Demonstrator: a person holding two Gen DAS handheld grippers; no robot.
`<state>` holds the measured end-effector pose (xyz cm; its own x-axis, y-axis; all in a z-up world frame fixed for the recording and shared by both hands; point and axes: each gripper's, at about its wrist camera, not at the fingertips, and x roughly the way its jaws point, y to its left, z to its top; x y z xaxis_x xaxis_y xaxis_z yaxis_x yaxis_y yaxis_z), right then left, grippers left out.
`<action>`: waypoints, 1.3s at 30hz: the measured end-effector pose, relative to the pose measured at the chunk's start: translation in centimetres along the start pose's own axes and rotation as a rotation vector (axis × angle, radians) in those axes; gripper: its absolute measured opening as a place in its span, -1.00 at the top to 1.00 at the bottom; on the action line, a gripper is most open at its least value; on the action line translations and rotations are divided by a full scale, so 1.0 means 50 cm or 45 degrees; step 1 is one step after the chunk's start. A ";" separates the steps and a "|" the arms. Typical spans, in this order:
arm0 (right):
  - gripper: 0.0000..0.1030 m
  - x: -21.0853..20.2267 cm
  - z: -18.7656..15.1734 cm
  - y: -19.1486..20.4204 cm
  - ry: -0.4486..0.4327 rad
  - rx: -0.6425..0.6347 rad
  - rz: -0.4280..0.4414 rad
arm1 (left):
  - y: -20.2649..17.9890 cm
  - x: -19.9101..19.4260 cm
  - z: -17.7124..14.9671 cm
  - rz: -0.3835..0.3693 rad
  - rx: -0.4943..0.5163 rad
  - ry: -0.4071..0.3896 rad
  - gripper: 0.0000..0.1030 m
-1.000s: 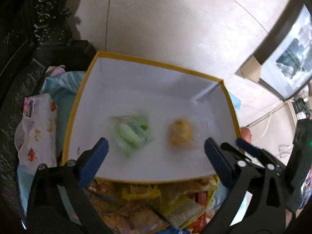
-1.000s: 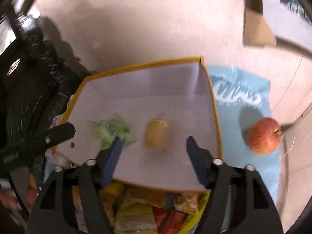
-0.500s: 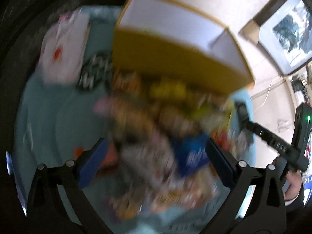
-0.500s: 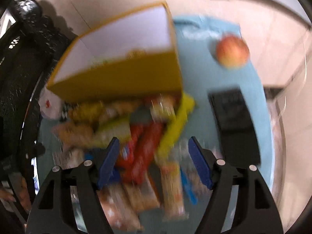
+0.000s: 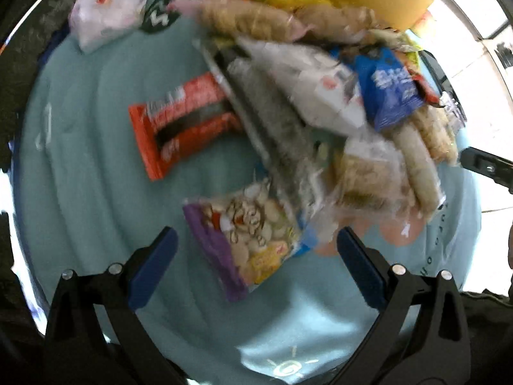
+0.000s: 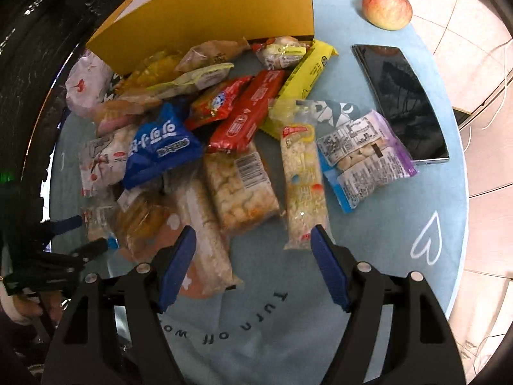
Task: Organize snacks
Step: 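Grasp the purple snack bag with the left gripper while the right grasps the oat bar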
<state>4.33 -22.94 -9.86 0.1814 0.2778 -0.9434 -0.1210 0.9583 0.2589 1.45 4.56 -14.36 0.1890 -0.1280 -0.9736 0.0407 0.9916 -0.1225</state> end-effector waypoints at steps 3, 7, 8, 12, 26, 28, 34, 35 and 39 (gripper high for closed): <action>-0.45 -0.012 -0.009 0.002 -0.010 -0.007 -0.012 | 0.007 0.015 -0.006 -0.001 -0.004 -0.044 -0.96; -0.45 -0.013 -0.022 0.005 0.004 -0.012 -0.028 | -0.023 0.029 -0.017 0.105 0.166 -0.116 -0.43; -0.45 -0.013 -0.026 0.006 0.008 -0.014 -0.030 | -0.031 0.025 -0.019 0.100 0.191 -0.130 -0.08; -0.45 -0.010 -0.037 0.014 0.024 -0.035 -0.028 | -0.023 -0.009 -0.015 0.066 0.129 -0.146 0.34; -0.15 0.119 -0.065 0.145 0.093 -0.473 -0.124 | 0.069 -0.011 -0.047 -0.182 -0.184 -0.101 0.38; 0.10 0.123 -0.068 0.160 0.045 -0.556 -0.173 | 0.076 -0.006 -0.049 -0.196 -0.196 -0.102 0.39; 0.44 0.114 -0.056 0.151 0.091 -0.512 -0.067 | 0.057 -0.031 -0.053 -0.210 -0.176 -0.129 0.44; 0.44 0.095 -0.053 0.130 0.098 -0.467 -0.009 | 0.050 -0.043 -0.054 -0.222 -0.165 -0.139 0.44; 0.44 0.046 -0.044 0.088 0.083 -0.354 0.134 | 0.036 -0.092 -0.059 -0.255 -0.119 -0.189 0.44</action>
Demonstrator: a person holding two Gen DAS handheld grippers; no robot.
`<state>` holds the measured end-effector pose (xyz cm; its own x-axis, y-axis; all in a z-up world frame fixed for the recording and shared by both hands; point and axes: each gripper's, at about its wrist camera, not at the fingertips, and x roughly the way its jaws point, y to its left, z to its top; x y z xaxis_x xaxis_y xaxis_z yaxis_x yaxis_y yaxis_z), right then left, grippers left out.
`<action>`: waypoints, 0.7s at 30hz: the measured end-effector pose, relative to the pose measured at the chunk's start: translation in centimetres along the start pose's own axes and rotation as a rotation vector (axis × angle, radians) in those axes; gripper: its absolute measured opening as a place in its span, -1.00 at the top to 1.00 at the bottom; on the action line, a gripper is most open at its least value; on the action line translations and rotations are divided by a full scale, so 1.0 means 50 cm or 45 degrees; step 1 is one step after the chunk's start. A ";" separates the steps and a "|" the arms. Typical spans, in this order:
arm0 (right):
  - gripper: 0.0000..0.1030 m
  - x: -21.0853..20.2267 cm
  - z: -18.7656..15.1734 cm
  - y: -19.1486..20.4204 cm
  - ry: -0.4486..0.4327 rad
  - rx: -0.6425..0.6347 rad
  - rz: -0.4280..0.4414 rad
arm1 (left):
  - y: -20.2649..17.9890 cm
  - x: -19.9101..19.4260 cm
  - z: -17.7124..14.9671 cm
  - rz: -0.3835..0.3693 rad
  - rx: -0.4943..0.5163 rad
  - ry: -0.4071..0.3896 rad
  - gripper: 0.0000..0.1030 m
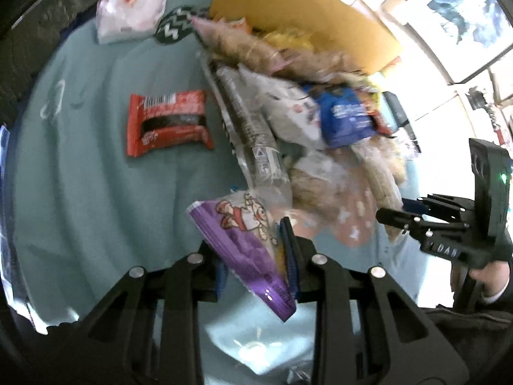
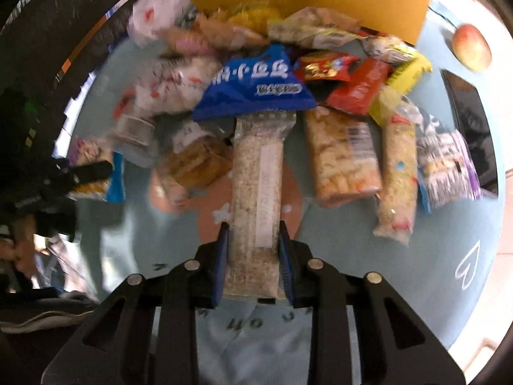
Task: Organize snacks
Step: 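Grasp the purple snack bag with the left gripper while the right grasps the oat bar, then carry both snacks into the yellow box and release them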
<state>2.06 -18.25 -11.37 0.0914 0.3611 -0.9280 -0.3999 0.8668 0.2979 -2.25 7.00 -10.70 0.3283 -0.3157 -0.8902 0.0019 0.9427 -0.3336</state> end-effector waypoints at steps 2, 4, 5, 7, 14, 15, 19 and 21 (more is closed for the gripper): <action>0.44 -0.027 -0.002 -0.015 -0.031 0.036 0.047 | -0.006 -0.020 -0.001 -0.016 0.005 -0.019 0.44; 0.44 -0.045 -0.002 -0.024 -0.050 0.061 0.073 | -0.015 -0.040 0.000 -0.035 0.022 -0.042 0.44; 0.44 -0.053 0.001 -0.030 -0.060 0.071 0.088 | -0.014 -0.052 -0.001 -0.036 0.032 -0.050 0.44; 0.44 -0.057 0.004 -0.029 -0.070 0.074 0.098 | -0.027 -0.065 0.003 -0.045 0.054 -0.062 0.44; 0.44 -0.109 0.012 -0.027 -0.108 0.110 0.231 | -0.059 -0.106 0.029 -0.075 0.108 -0.127 0.44; 0.44 -0.114 0.015 -0.028 -0.115 0.120 0.249 | -0.061 -0.110 0.035 -0.077 0.110 -0.138 0.44; 0.43 -0.140 0.037 -0.021 -0.168 0.122 0.288 | -0.078 -0.128 0.077 -0.090 0.141 -0.192 0.44; 0.43 -0.162 0.057 -0.022 -0.217 0.117 0.302 | -0.093 -0.136 0.110 -0.096 0.161 -0.226 0.44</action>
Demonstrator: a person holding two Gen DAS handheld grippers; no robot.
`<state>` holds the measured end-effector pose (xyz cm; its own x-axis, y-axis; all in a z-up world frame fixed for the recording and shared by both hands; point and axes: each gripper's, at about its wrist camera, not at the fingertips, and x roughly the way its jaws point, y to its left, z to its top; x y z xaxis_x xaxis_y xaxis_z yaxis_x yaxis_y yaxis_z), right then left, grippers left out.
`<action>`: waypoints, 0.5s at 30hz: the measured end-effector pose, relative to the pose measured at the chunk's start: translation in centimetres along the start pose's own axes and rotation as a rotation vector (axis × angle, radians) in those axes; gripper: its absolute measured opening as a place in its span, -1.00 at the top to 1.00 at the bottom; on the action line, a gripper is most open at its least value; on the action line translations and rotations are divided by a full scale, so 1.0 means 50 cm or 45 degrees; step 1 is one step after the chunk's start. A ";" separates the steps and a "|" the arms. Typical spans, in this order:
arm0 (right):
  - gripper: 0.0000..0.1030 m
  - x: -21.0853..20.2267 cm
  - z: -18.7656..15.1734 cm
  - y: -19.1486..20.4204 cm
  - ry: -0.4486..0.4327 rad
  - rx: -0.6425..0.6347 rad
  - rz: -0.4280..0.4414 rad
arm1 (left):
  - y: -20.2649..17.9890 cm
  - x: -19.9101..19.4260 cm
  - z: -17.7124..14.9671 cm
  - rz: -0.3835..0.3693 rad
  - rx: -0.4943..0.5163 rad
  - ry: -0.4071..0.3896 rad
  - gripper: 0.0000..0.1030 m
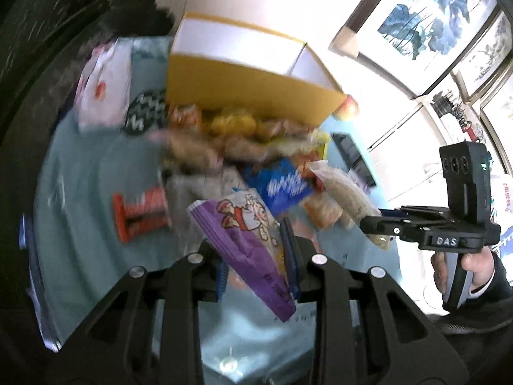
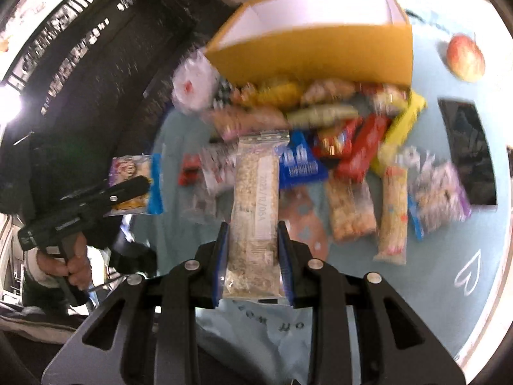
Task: Organize snacks
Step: 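Carry both snacks into the yellow box and release them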
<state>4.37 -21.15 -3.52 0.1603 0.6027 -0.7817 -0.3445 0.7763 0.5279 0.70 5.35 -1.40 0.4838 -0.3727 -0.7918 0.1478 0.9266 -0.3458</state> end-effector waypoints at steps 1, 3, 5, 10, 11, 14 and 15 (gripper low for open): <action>0.43 -0.012 0.015 0.003 -0.030 -0.004 0.008 | -0.006 -0.001 0.018 -0.006 0.008 -0.016 0.44; 0.43 -0.038 0.049 0.006 -0.094 -0.016 0.024 | -0.019 -0.001 0.058 -0.018 0.029 -0.054 0.44; 0.43 -0.067 0.093 0.009 -0.168 -0.037 0.029 | -0.037 0.000 0.113 -0.031 0.056 -0.102 0.44; 0.43 -0.106 0.214 -0.008 -0.334 -0.030 0.003 | -0.073 0.033 0.274 -0.056 0.077 -0.207 0.44; 0.43 -0.106 0.244 -0.017 -0.359 -0.018 -0.010 | -0.078 0.047 0.307 -0.058 0.079 -0.217 0.44; 0.43 -0.082 0.323 -0.041 -0.402 0.034 -0.054 | -0.084 0.097 0.393 -0.044 0.066 -0.225 0.43; 0.43 -0.073 0.344 -0.047 -0.414 0.045 -0.076 | -0.080 0.122 0.425 -0.029 0.044 -0.222 0.43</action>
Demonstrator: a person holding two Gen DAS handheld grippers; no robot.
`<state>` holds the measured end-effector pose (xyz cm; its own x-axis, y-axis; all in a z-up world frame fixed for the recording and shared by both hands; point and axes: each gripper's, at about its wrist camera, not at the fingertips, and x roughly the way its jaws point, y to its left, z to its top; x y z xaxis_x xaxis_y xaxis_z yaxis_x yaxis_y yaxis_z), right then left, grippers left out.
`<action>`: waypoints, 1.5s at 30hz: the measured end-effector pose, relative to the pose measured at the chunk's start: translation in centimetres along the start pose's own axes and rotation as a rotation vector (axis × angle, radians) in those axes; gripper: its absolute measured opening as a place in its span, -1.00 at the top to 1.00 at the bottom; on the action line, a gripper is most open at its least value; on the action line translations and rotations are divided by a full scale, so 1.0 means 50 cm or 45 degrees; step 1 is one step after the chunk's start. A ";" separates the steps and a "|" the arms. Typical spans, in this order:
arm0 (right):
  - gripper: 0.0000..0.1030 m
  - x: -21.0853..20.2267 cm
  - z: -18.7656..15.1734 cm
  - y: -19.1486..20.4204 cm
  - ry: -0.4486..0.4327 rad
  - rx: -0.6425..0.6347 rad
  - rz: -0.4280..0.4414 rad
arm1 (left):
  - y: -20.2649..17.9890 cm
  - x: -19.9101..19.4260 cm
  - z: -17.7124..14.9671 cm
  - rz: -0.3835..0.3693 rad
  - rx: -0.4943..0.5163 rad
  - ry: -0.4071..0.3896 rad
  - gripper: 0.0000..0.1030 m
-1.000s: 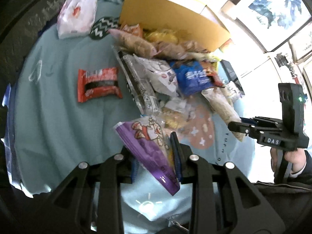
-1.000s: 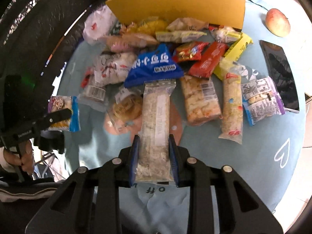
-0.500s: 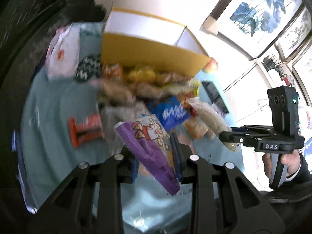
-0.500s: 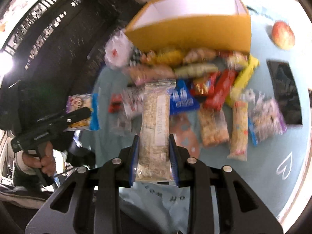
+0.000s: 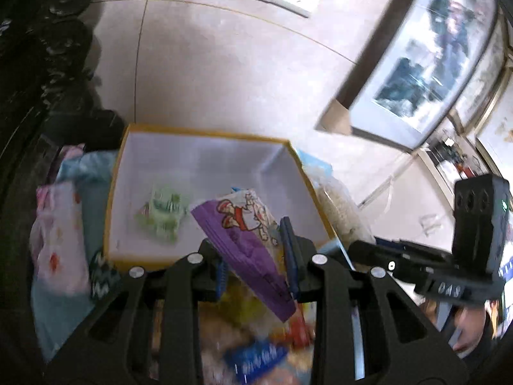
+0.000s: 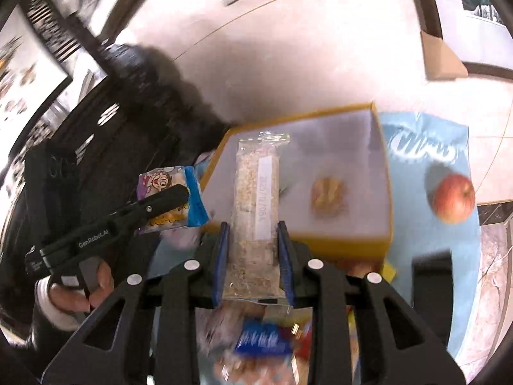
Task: Organize snacks
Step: 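Carry both snacks into the yellow box and release them, then grasp the clear black-printed stick pack with the left gripper while the right grasps the puff pack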
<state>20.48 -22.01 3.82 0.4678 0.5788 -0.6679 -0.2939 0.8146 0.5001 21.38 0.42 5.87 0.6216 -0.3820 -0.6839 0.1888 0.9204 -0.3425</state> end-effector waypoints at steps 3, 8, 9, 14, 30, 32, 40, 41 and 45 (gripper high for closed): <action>0.09 0.060 0.044 -0.024 -0.025 0.031 -0.103 | 0.029 0.082 0.047 0.082 -0.099 0.035 -0.68; -0.10 0.068 0.028 -0.062 -0.087 0.023 -0.208 | 0.054 0.114 0.030 0.126 -0.139 0.104 -0.92; -0.11 0.064 0.014 -0.068 -0.076 0.009 -0.210 | 0.060 0.111 0.013 0.136 -0.127 0.115 -0.92; -0.32 0.041 -0.072 -0.076 -0.007 -0.028 -0.284 | 0.113 0.082 -0.082 0.147 -0.208 0.196 -0.93; -0.88 0.015 -0.337 -0.027 0.254 -0.188 -0.351 | 0.166 -0.007 -0.413 0.269 -0.251 0.508 -0.93; -0.89 0.020 -0.368 -0.019 0.315 -0.167 -0.305 | 0.163 -0.004 -0.446 0.275 -0.226 0.534 -0.93; -0.97 0.012 -0.426 -0.006 0.401 -0.116 -0.367 | 0.188 0.028 -0.500 0.272 -0.309 0.572 -0.91; -0.97 0.008 -0.428 -0.005 0.404 -0.110 -0.374 | 0.194 0.031 -0.504 0.261 -0.331 0.579 -0.90; -0.97 0.006 -0.437 -0.021 0.486 0.016 -0.323 | 0.211 0.038 -0.509 0.244 -0.370 0.592 -0.77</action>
<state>2.70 -21.87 -8.94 0.1823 0.3357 -0.9242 -0.1989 0.9331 0.2997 5.22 7.28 -15.43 0.2123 -0.2681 -0.9397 -0.1517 0.9409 -0.3028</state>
